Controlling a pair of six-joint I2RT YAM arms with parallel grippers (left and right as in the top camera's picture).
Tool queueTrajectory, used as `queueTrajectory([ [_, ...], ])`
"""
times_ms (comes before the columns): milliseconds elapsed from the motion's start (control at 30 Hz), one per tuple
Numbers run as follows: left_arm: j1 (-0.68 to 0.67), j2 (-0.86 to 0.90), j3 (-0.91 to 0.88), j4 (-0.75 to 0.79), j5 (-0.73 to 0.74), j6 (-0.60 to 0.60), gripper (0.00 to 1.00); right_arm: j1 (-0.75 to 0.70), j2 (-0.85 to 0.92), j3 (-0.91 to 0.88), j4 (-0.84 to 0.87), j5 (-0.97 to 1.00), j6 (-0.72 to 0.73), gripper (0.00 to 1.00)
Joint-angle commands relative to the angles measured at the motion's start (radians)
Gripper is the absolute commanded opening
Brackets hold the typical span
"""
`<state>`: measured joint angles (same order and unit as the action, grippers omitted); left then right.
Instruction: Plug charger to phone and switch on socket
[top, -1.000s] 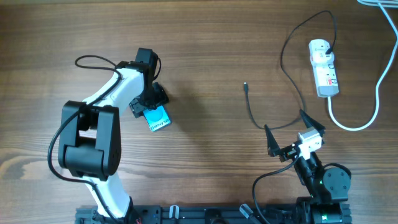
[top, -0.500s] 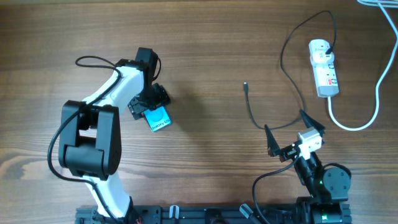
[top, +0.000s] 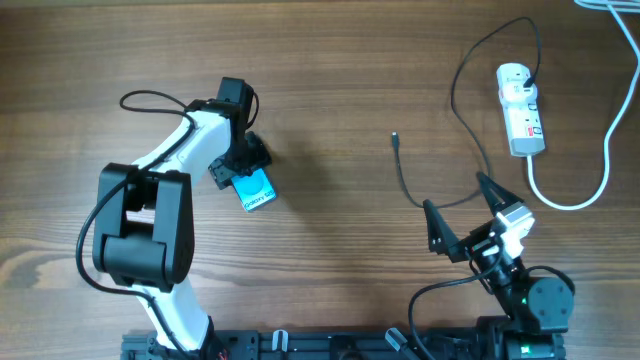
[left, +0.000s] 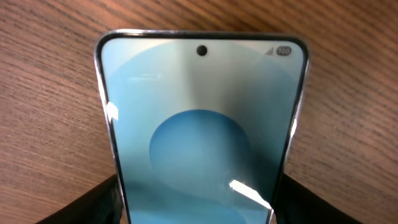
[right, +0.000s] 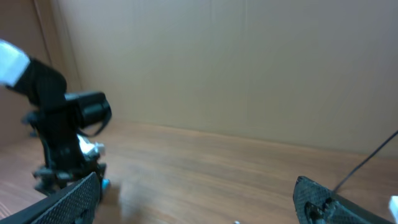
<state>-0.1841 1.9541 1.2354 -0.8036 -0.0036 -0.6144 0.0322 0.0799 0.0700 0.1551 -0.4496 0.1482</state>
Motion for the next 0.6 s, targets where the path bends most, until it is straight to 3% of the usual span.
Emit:
queueTrajectory([
  [0,0.001,0.023,-0.033,0.022,0.014,-0.003,0.66,0.003,0.119,0.174,-0.04,-0.023,0.069,1.0],
  [300,0.001,0.005,0.043,-0.074,0.015,0.003,0.65,0.003,0.611,0.741,-0.433,-0.119,0.061,1.0],
  [567,0.013,-0.032,0.062,-0.085,0.075,0.009,0.66,0.003,0.687,0.751,-0.413,-0.18,0.116,0.96],
])
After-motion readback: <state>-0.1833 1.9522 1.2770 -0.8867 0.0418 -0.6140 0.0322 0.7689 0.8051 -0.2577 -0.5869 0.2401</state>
